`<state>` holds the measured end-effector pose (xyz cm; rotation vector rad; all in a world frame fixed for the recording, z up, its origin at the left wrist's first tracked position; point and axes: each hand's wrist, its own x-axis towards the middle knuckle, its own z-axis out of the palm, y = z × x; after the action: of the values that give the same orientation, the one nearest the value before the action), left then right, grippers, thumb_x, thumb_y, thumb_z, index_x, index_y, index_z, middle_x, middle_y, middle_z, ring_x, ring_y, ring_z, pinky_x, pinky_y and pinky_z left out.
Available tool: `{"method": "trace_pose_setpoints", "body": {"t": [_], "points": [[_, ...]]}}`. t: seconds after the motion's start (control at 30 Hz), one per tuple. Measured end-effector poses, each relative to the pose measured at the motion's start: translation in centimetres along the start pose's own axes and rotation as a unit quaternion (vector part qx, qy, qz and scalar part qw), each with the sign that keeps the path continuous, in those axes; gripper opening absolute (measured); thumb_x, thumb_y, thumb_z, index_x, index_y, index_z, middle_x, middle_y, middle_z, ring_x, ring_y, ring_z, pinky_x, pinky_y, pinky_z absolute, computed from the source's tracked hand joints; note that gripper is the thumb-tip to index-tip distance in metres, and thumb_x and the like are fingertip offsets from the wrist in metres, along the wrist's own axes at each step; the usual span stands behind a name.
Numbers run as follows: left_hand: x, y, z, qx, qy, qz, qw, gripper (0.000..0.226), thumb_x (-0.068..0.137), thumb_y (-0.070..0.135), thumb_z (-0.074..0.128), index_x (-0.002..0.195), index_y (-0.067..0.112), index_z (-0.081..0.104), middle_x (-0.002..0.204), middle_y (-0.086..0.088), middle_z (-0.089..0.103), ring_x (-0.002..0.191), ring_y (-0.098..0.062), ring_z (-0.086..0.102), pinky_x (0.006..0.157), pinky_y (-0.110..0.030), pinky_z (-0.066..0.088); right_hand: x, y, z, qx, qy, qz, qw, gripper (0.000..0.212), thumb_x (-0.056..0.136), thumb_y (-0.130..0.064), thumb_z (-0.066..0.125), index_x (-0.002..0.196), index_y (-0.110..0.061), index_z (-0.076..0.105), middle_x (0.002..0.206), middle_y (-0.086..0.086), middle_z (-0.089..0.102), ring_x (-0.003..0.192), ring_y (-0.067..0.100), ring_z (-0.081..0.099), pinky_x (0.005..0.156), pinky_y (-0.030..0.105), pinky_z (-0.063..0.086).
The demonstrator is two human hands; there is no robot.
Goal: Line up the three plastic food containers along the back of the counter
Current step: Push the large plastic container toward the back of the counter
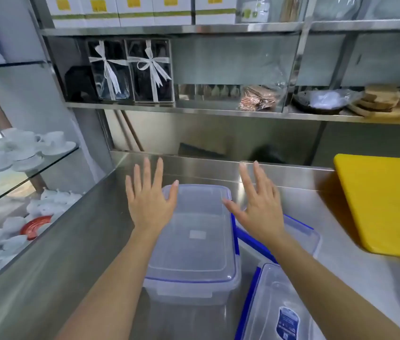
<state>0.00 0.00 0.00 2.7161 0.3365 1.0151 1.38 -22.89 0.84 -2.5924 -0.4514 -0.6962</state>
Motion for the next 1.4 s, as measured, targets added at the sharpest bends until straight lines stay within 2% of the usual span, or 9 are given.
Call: {"method": "trace_pose_setpoints", "body": {"t": [0.27, 0.4, 0.5, 0.63, 0.8, 0.97, 1.17, 1.27, 1.4], "points": [[-4.3, -3.9, 2.2, 0.006, -0.221, -0.122, 0.968, 0.07, 0.089, 0.062, 0.028, 0.148, 0.031, 0.006, 0.159, -0.003, 0.011, 0.145, -0.025, 0.012, 0.118, -0.046, 0.008, -3.5, -0.4, 3.7, 0.026, -0.2, 0.067, 0.977, 0.085, 0.079, -0.071, 0.036, 0.142, -0.04, -0.013, 0.159, 0.003, -0.004, 0.144, 0.027, 0.008, 0.115, 0.044, 0.018], [-4.5, -4.6, 2.0, -0.104, -0.378, -0.216, 0.894, 0.073, 0.083, 0.068, 0.035, 0.146, 0.04, 0.01, 0.148, -0.005, 0.038, 0.129, -0.032, 0.043, 0.106, -0.048, 0.034, -4.9, -0.6, 5.3, 0.064, -0.289, 0.111, 0.949, 0.085, 0.075, -0.075, 0.034, 0.142, -0.042, -0.008, 0.159, -0.002, -0.001, 0.138, 0.033, 0.029, 0.105, 0.049, 0.038], [-4.6, -4.7, 1.2, -0.239, -0.374, -0.261, 0.857, 0.069, 0.082, 0.062, 0.048, 0.143, 0.042, 0.021, 0.14, 0.001, 0.048, 0.122, -0.029, 0.051, 0.1, -0.042, 0.04, -5.1, -0.8, 5.2, 0.107, -0.314, 0.159, 0.93, 0.082, 0.078, -0.072, 0.036, 0.144, -0.037, 0.001, 0.157, -0.002, 0.013, 0.129, 0.029, 0.041, 0.094, 0.046, 0.048], [-4.7, -5.3, 0.4, -0.359, -0.387, -0.292, 0.798, 0.055, 0.084, 0.046, 0.059, 0.133, 0.04, 0.036, 0.122, 0.01, 0.059, 0.107, -0.02, 0.06, 0.096, -0.045, 0.048, -5.1, -1.4, 4.7, 0.112, -0.322, 0.187, 0.921, 0.078, 0.082, -0.066, 0.039, 0.144, -0.032, 0.005, 0.137, 0.008, 0.048, 0.114, 0.029, 0.054, 0.089, 0.043, 0.052], [-4.8, -7.1, -1.7, -0.354, -0.512, -0.293, 0.726, 0.062, 0.085, 0.032, 0.065, 0.125, 0.055, 0.023, 0.108, 0.018, 0.059, 0.095, -0.014, 0.063, 0.066, -0.034, 0.055, -4.7, -1.4, 4.5, 0.243, -0.358, 0.242, 0.868, 0.081, 0.084, -0.05, 0.055, 0.144, -0.032, 0.004, 0.134, 0.004, 0.049, 0.113, 0.027, 0.053, 0.096, 0.042, 0.047], [-4.9, -8.1, -2.0, -0.374, -0.519, -0.291, 0.711, 0.065, 0.085, 0.027, 0.066, 0.128, 0.051, 0.023, 0.12, 0.011, 0.059, 0.104, -0.021, 0.064, 0.08, -0.043, 0.056, -4.7, -1.5, 4.7, 0.326, -0.352, 0.247, 0.842, 0.079, 0.083, -0.04, 0.062, 0.142, -0.034, 0.01, 0.122, -0.002, 0.05, 0.105, 0.021, 0.053, 0.095, 0.045, 0.049], [-5.6, -8.9, 0.3, -0.324, -0.275, -0.323, 0.846, 0.059, 0.085, 0.036, 0.064, 0.131, 0.009, 0.039, 0.125, -0.01, 0.057, 0.097, -0.021, 0.057, 0.076, -0.032, 0.047, -5.3, -3.3, 5.2, 0.41, -0.335, 0.228, 0.817, 0.081, 0.075, -0.029, 0.073, 0.134, -0.039, 0.017, 0.123, -0.007, 0.049, 0.107, 0.021, 0.056, 0.071, 0.038, 0.06], [-5.5, -10.0, -0.5, -0.355, -0.363, -0.285, 0.813, 0.09, 0.058, 0.054, 0.079, 0.132, 0.022, 0.04, 0.135, 0.001, 0.049, 0.119, -0.019, 0.051, 0.094, -0.034, 0.044, -5.6, -2.9, 4.9, 0.401, -0.415, 0.141, 0.804, 0.106, 0.066, -0.022, 0.082, 0.137, -0.039, 0.004, 0.129, -0.014, 0.04, 0.115, 0.012, 0.048, 0.079, 0.024, 0.057], [-5.7, -10.9, -2.6, -0.325, -0.523, -0.199, 0.762, 0.157, 0.025, 0.061, 0.085, 0.147, 0.031, -0.007, 0.152, 0.02, -0.01, 0.142, -0.003, -0.005, 0.117, -0.032, 0.011, -5.8, -2.0, 5.9, 0.283, -0.455, 0.086, 0.84, 0.145, 0.044, -0.053, 0.087, 0.139, -0.037, -0.021, 0.152, -0.007, 0.016, 0.139, 0.018, 0.024, 0.11, 0.043, 0.037]]}}
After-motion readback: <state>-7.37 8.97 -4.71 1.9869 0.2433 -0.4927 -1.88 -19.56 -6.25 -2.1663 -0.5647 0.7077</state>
